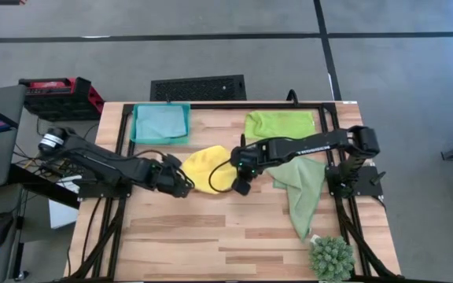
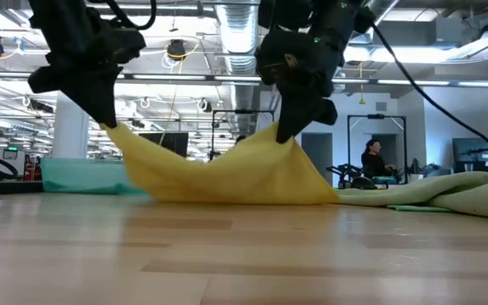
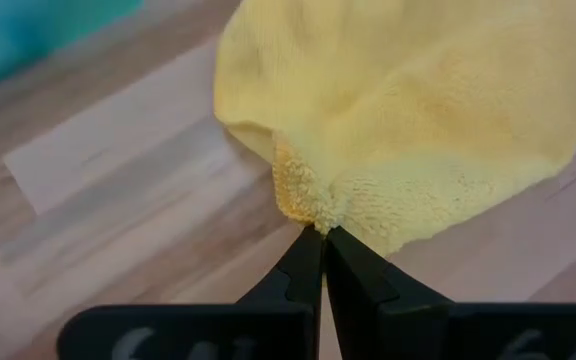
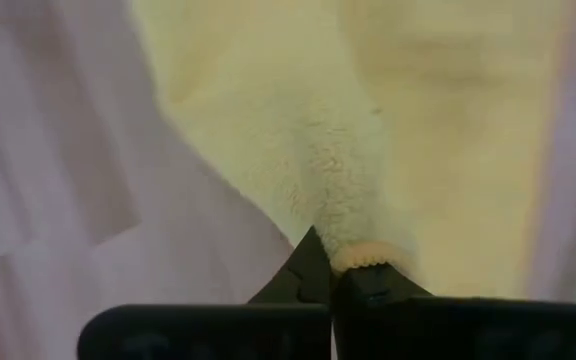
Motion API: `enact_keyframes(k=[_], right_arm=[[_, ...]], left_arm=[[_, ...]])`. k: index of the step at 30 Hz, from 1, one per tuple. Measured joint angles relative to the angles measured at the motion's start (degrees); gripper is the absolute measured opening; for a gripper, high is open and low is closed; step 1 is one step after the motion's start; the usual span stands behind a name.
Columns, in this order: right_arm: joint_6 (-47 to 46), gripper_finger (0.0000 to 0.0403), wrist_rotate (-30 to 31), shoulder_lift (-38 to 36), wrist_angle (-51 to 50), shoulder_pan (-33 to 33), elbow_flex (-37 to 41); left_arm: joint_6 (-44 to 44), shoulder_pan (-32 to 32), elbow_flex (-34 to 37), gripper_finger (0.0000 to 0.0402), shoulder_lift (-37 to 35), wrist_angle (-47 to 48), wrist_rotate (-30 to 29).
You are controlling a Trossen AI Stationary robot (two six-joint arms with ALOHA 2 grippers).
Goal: Fold microfiber towels
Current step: Fold the yellow microfiber towel
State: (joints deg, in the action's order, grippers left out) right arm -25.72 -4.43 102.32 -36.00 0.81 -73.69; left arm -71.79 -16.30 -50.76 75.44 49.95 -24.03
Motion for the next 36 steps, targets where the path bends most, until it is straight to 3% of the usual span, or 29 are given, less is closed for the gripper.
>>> enact_keyframes(k=[7,15,21,29,36], right_arm=[[-3.6,0.0035,-9.4,0.2,-0.1,0.0,0.0],[-5.9,0.0069,-10.8,1.6,1.5,0.0,-0.1],[-6.8,0.0095,-17.1,5.7,2.3,0.7,0.0],[-6.2,0.0101,-18.3,10.2,6.3,2.7,-0.3],[-15.1,0.0102,-18.4,9.9,3.7,4.8,-0.1]], left_arm=[[-0.9,-0.6,0.0,0.0,0.5,0.0,0.6],[-0.8,-0.5,0.0,0.0,0.3,0.2,0.2],[-0.9,-0.5,0.0,0.0,0.3,0.2,0.2],[-1.5,-0.5,0.0,0.0,0.3,0.0,0.5],[-1.5,-0.5,0.0,0.0,0.3,0.3,1.0]])
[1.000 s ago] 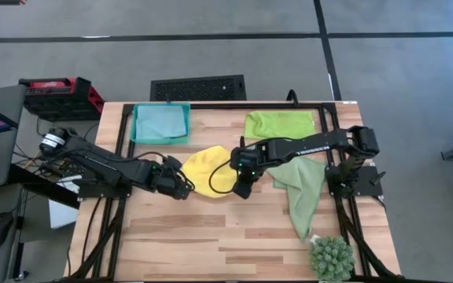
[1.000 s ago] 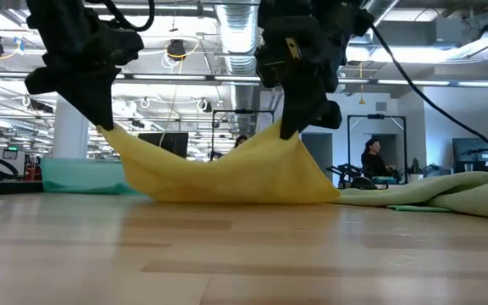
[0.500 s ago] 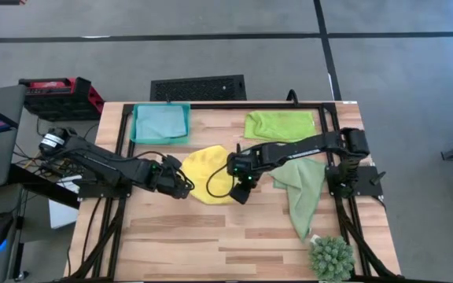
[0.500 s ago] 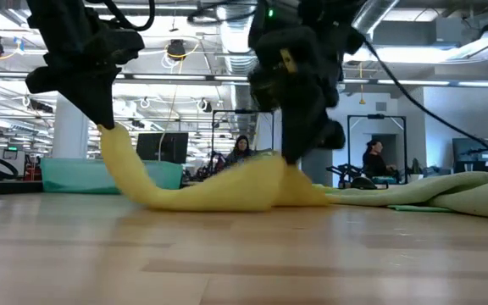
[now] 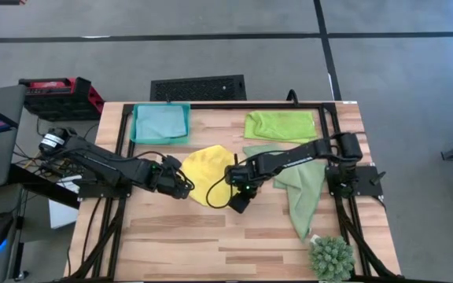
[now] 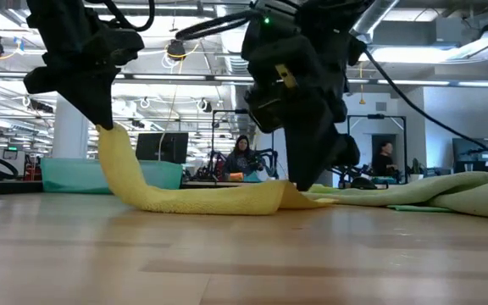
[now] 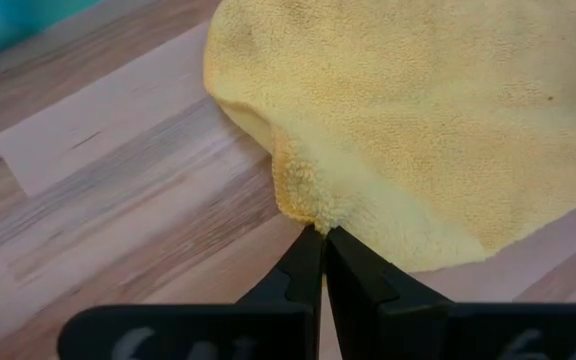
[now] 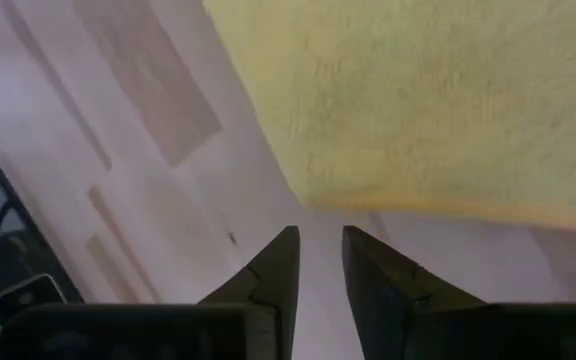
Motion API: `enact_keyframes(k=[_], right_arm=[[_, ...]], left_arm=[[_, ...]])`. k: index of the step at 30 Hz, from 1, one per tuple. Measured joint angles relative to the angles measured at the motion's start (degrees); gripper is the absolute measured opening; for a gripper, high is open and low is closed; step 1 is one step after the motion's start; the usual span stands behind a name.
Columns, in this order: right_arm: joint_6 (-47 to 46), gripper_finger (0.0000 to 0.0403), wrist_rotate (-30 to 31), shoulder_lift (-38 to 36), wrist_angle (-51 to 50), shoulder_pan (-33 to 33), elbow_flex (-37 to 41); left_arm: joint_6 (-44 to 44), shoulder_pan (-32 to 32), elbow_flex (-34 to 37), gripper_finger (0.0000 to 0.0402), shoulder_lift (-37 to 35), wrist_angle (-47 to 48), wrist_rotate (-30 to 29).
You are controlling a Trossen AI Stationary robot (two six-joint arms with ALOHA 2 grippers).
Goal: Fold microfiber towels
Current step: Fold the yellow microfiber towel
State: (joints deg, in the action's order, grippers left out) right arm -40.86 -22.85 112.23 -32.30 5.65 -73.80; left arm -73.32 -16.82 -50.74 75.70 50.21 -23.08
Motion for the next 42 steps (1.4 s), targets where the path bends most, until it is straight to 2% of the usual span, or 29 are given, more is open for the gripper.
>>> enact_keyframes(k=[6,9,19,28,36,39,42], right_arm=[[-0.1,0.0102,0.3,0.8,3.8,2.2,0.0],[-0.1,0.0102,2.3,0.7,5.3,2.1,-0.1],[-2.7,0.0102,7.8,0.7,4.4,2.2,0.0],[-5.8,0.0102,8.4,0.7,-0.8,1.7,0.0],[0.8,0.0102,7.7,0.7,4.9,1.8,0.0],[3.1,0.0102,5.4,0.7,5.1,1.6,0.0],[3.7,0.0102,6.8,0.7,2.9,1.6,0.0]], left_arm=[[0.6,0.0,0.0,0.0,0.0,0.0,0.3],[1.2,0.0,0.0,0.0,0.0,0.0,0.4],[2.3,0.0,0.0,0.0,0.0,0.1,1.4],[2.3,0.0,0.0,0.0,0.0,0.3,1.4],[2.3,0.0,0.0,0.0,0.0,0.3,1.5],[2.3,0.0,0.0,0.0,0.0,0.4,1.5],[2.3,0.0,0.0,0.0,0.0,0.4,1.6]])
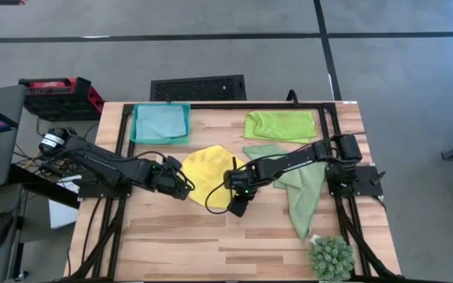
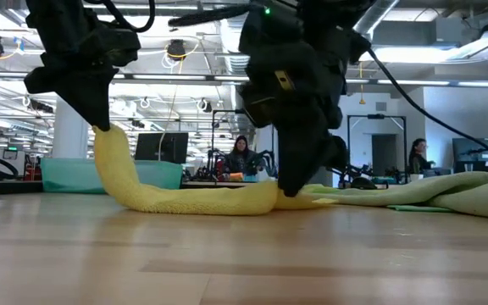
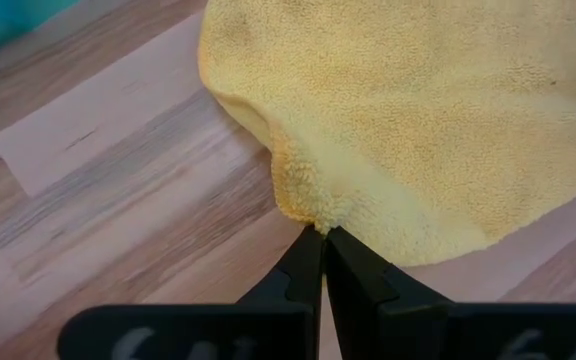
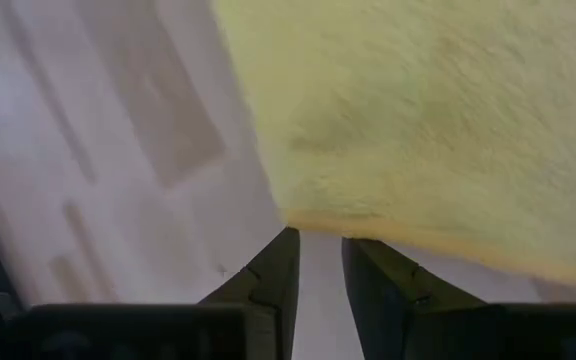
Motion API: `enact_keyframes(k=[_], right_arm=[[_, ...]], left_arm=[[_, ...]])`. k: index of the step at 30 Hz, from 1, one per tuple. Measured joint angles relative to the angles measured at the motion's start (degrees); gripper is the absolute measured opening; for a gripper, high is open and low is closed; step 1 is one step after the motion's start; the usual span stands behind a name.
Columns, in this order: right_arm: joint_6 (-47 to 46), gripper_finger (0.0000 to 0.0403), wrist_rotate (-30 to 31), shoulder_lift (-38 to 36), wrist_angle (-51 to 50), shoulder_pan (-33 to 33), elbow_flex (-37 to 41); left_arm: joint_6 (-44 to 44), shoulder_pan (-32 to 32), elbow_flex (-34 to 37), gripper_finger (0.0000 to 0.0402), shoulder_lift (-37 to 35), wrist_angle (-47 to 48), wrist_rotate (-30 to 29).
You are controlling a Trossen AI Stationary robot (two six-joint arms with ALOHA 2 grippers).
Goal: Fold microfiber towels
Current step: Fold the yellow microfiber towel
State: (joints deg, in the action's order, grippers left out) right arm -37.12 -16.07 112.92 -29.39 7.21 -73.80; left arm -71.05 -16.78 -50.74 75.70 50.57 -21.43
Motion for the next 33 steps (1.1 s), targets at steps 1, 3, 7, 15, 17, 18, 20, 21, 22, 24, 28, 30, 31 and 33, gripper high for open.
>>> enact_keyframes(k=[1,3,7,15,17,18,20,21,22,24,28,30,31,33], right_arm=[[-0.1,0.0102,0.5,0.0,-1.2,-0.2,0.0],[-0.3,0.0102,0.9,-1.3,-4.7,-1.0,0.1],[-0.3,0.0102,1.3,-4.1,-8.8,-2.7,0.1],[1.7,0.0102,1.4,-8.8,-9.5,-3.6,0.0],[1.7,0.0102,1.9,-9.6,-9.5,-3.6,0.0],[1.8,0.0102,2.2,-9.9,-9.6,-3.6,0.0],[2.1,0.0102,2.7,-10.6,-10.0,-3.7,0.0],[2.7,0.0102,2.7,-11.0,-10.6,-3.9,0.0],[3.1,0.0102,2.7,-11.2,-10.8,-4.0,0.0],[3.4,0.0102,3.1,-11.6,-11.3,-4.5,0.0],[6.2,0.0102,5.7,-12.6,-12.1,-6.2,-0.1],[7.8,0.0102,6.3,-13.1,-12.7,-7.5,0.1],[9.0,0.0102,6.4,-13.2,-11.5,-8.2,0.0],[11.5,0.0102,7.3,-13.2,-10.4,-9.6,0.0]], left_arm=[[0.0,0.0,0.0,0.0,0.0,0.0,0.2],[0.0,0.0,0.0,0.0,0.0,0.0,1.1],[-0.1,0.0,0.0,0.0,0.2,0.7,5.4],[-0.2,0.0,0.0,0.0,1.0,1.6,7.8],[-0.2,0.0,0.0,0.0003,1.4,1.6,7.8],[-0.2,0.0,0.0,0.0008,1.4,1.6,8.1],[-0.7,0.1,0.0,0.0023,1.3,1.4,9.2],[-1.2,0.3,0.0,0.0032,1.3,1.5,9.3],[-1.6,0.4,0.0,0.0043,1.3,1.5,9.8],[-1.6,0.7,0.0,0.0069,1.3,1.5,11.1],[-1.9,1.4,0.0,0.0119,1.2,1.5,13.5],[-3.2,1.9,0.0,0.0137,0.8,1.5,16.0],[-4.4,2.1,0.0,0.0144,0.3,1.5,17.1],[-6.1,2.5,-0.4,0.0155,-0.6,1.7,17.3]])
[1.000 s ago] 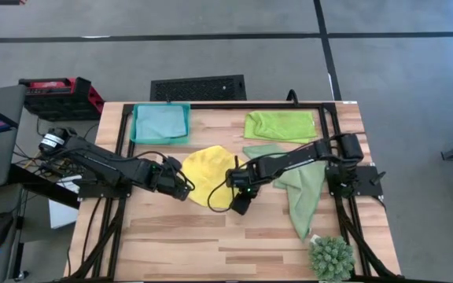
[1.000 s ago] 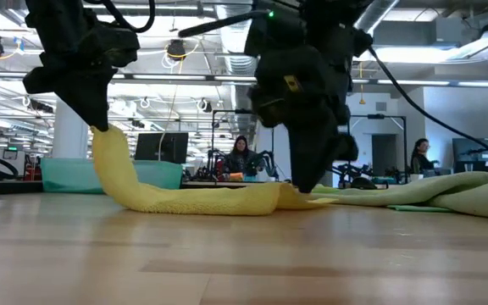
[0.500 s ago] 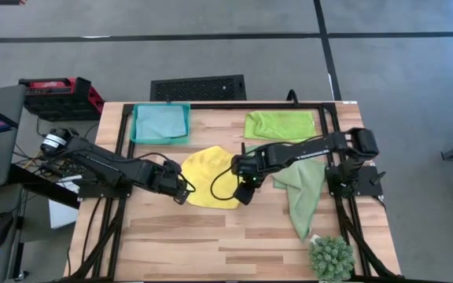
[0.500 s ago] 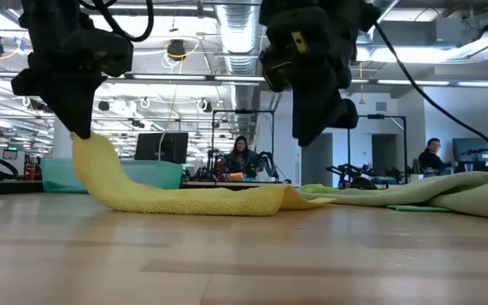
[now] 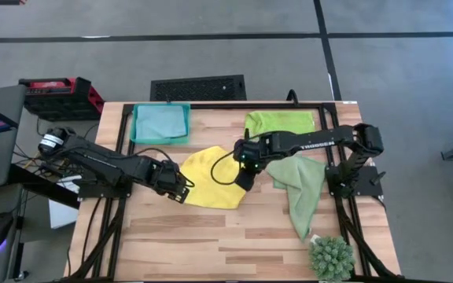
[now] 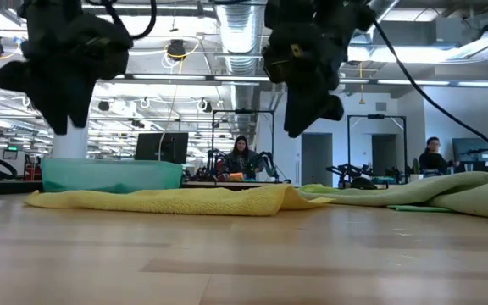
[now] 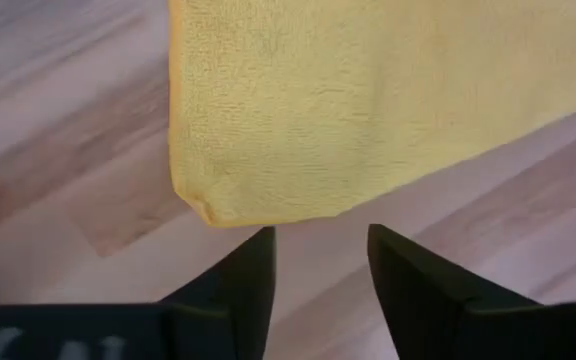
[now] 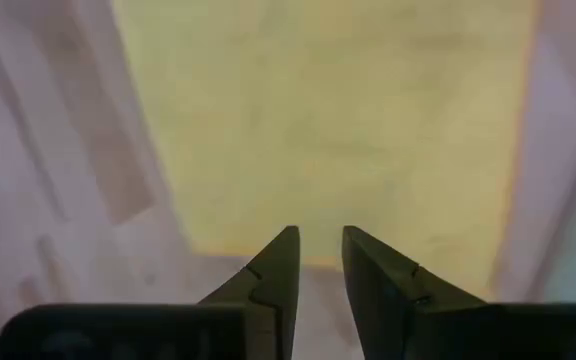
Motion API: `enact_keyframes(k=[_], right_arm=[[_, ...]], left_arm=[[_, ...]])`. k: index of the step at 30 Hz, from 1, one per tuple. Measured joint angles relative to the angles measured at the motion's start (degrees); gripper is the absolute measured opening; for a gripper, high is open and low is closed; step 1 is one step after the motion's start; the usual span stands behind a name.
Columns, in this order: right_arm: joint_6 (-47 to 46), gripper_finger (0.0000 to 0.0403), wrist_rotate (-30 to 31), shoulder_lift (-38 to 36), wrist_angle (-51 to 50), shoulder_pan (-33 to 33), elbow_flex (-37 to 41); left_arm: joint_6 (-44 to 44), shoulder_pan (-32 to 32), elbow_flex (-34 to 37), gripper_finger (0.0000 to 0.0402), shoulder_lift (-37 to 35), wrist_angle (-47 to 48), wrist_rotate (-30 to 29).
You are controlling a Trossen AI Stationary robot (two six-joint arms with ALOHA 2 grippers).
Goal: Fold microfiber towels
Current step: Fold the yellow microfiber towel
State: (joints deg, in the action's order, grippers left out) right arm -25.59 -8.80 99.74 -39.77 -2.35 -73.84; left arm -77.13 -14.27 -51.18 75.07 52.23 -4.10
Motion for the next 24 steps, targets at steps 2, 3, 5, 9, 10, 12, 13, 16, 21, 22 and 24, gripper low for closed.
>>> enact_keyframes(k=[2,3,5,9,10,12,13,16,21,22,24], right_arm=[[2.8,0.0102,0.1,0.3,2.9,-1.3,0.1],[3.9,0.0102,0.0,1.3,5.5,-1.8,0.0],[6.2,0.0102,-1.1,3.4,9.7,-2.4,0.0],[10.9,0.0102,-2.0,7.6,16.9,-2.9,0.0],[11.6,0.0102,-2.1,8.3,17.1,-3.1,0.1],[13.5,0.0102,-2.1,10.8,20.0,-3.4,-0.2],[14.3,0.0102,-1.9,11.7,19.2,-3.6,0.1],[15.5,0.0102,-1.7,13.8,19.5,-4.3,0.0],[15.5,0.0102,-1.9,16.8,18.8,-4.4,0.0],[15.5,0.0102,-1.9,17.1,18.6,-4.2,0.0],[15.6,0.0102,-1.9,17.4,18.2,-3.5,-0.1]], left_arm=[[0.0,0.5,-0.8,0.0161,-1.1,-0.4,-1.7],[0.2,0.9,-1.2,0.0163,-1.6,-0.4,-3.3],[1.2,1.7,-1.6,0.0164,-1.4,-0.8,-7.7],[1.5,4.6,-1.6,0.0165,-0.6,-0.7,-8.6],[1.4,5.3,-1.6,0.0165,-0.2,-0.6,-8.3],[1.2,6.4,-1.6,0.0165,0.1,-0.6,-8.1],[1.1,6.7,-1.6,0.0165,0.0,-0.5,-8.2],[0.9,7.6,-1.6,0.0165,0.0,-0.8,-8.3],[1.0,8.4,-1.6,0.0165,0.0,-0.7,-8.4],[1.0,8.5,-1.6,0.0165,0.0,-0.7,-8.4],[1.1,8.7,-1.6,0.0165,0.0,-0.7,-8.4]])
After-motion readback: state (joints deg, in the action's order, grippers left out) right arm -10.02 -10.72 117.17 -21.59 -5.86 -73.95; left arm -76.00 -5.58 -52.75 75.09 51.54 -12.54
